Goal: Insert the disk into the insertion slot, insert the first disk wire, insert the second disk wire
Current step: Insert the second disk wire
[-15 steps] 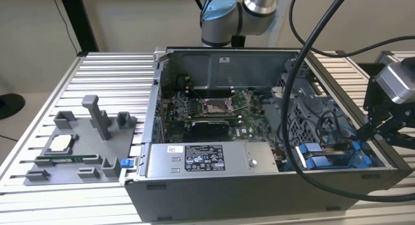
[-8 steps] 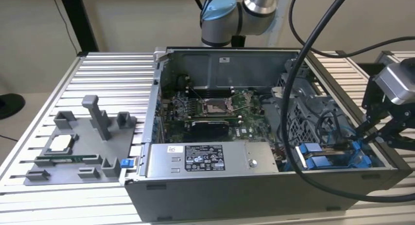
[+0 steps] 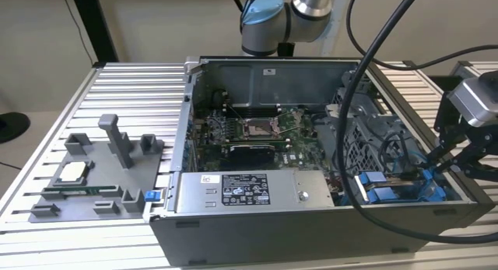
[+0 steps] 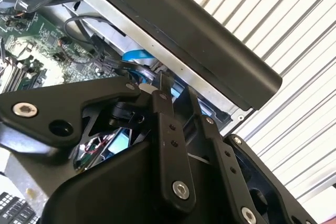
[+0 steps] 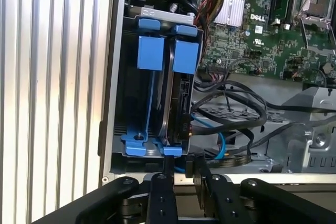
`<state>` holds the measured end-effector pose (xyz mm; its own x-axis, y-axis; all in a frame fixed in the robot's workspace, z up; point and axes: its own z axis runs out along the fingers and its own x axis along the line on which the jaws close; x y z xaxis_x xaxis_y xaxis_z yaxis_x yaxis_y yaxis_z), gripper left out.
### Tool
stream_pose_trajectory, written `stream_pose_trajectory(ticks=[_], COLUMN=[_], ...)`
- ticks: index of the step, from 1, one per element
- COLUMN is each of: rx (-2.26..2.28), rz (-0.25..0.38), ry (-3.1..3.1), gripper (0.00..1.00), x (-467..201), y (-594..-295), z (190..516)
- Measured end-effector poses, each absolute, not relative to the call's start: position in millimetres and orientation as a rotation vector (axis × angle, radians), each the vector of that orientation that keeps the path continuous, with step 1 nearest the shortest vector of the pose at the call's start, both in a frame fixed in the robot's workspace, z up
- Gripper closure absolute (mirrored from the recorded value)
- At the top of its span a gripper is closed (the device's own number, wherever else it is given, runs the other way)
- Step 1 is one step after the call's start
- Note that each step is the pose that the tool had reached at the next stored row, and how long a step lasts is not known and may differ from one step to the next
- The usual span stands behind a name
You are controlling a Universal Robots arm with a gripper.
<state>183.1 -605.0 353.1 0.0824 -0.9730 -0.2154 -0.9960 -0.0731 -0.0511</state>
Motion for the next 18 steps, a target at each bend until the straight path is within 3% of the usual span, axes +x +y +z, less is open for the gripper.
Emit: stream_pose_trajectory(ticks=[18], rx=[-2.162], rz=[0.171], ry=[1.995], gripper=[0.0], x=[183.0], y=[-605.0], z=[352.4])
